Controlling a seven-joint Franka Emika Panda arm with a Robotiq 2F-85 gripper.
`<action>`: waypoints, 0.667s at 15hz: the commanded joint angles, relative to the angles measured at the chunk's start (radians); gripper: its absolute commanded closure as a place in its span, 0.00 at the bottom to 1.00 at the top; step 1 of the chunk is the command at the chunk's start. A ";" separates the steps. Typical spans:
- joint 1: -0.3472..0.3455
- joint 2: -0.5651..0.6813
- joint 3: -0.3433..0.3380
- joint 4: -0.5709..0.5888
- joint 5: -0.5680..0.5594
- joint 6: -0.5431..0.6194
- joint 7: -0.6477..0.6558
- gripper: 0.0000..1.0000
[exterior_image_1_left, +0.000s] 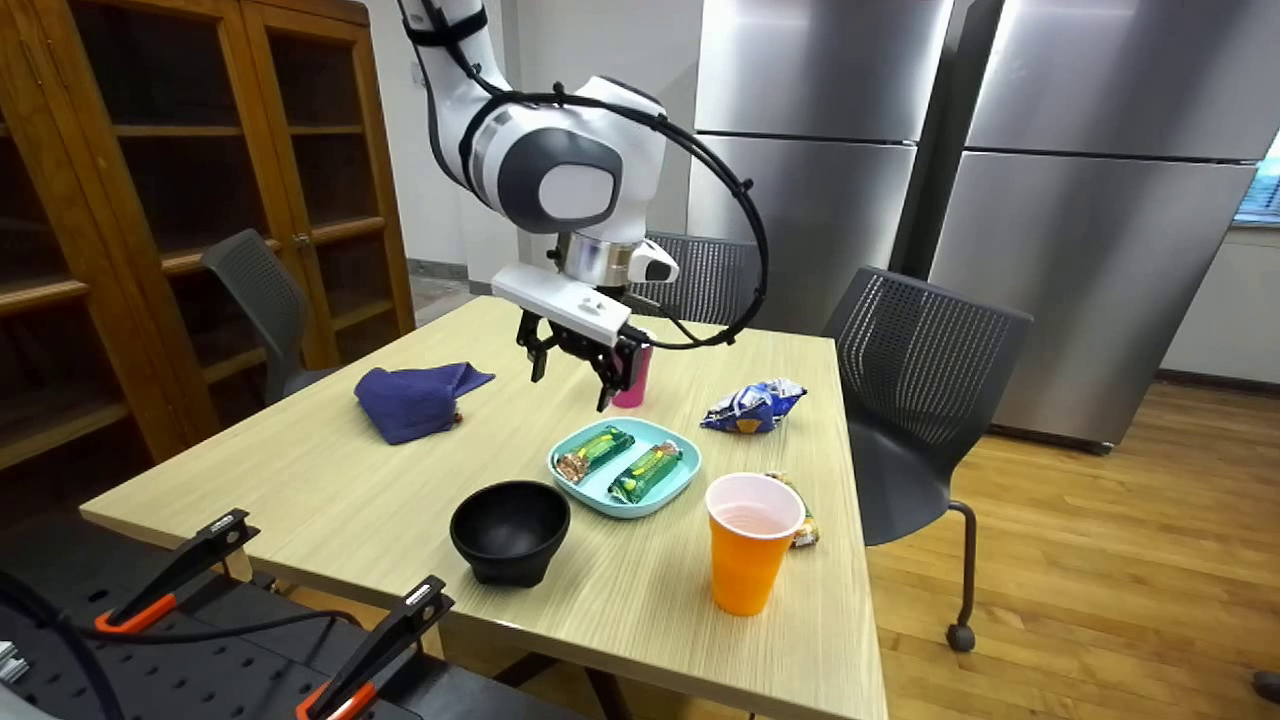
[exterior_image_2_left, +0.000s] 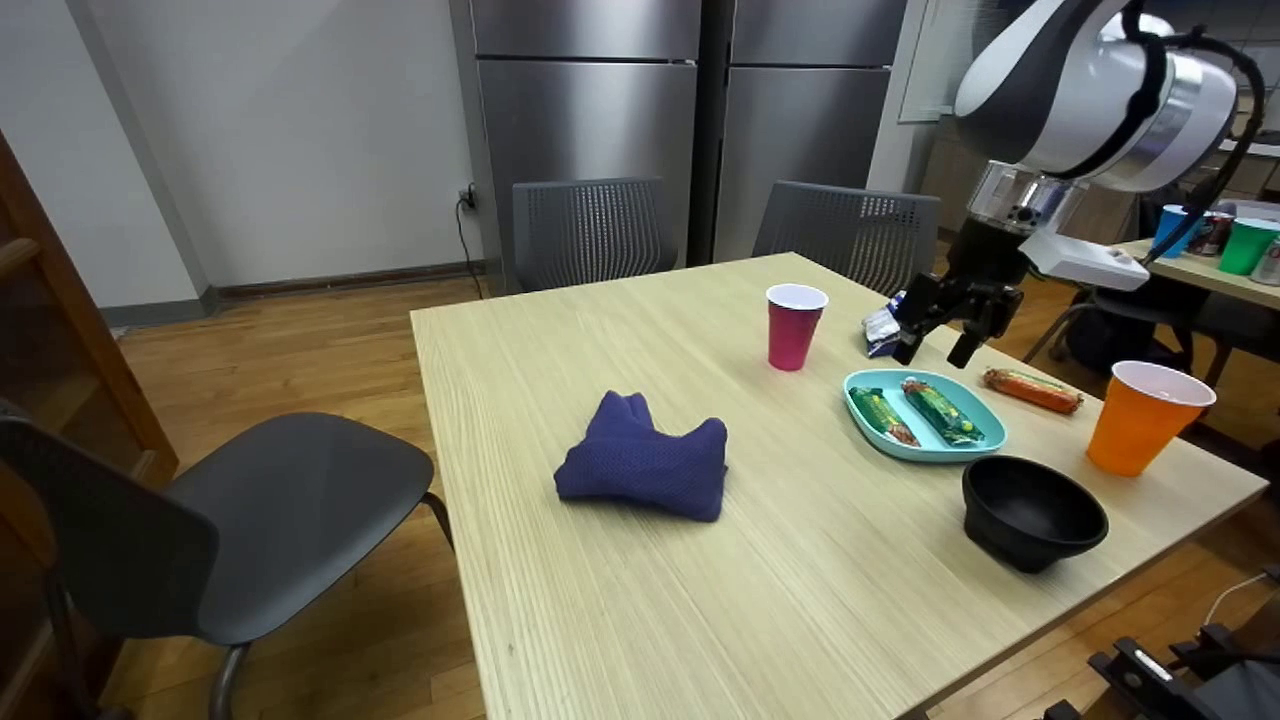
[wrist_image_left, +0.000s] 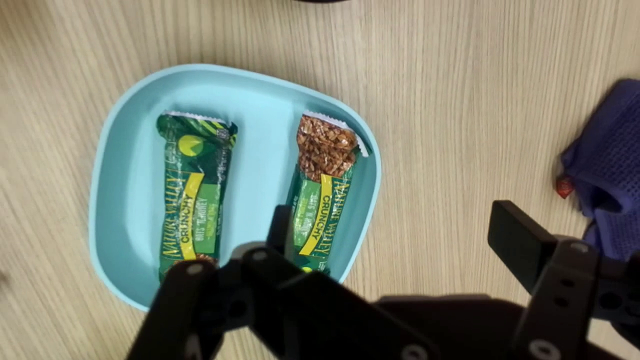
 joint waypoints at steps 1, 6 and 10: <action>0.055 -0.090 -0.067 -0.035 -0.093 -0.098 0.049 0.00; 0.068 -0.061 -0.075 -0.010 -0.084 -0.095 0.019 0.00; 0.070 -0.061 -0.075 -0.013 -0.086 -0.096 0.019 0.00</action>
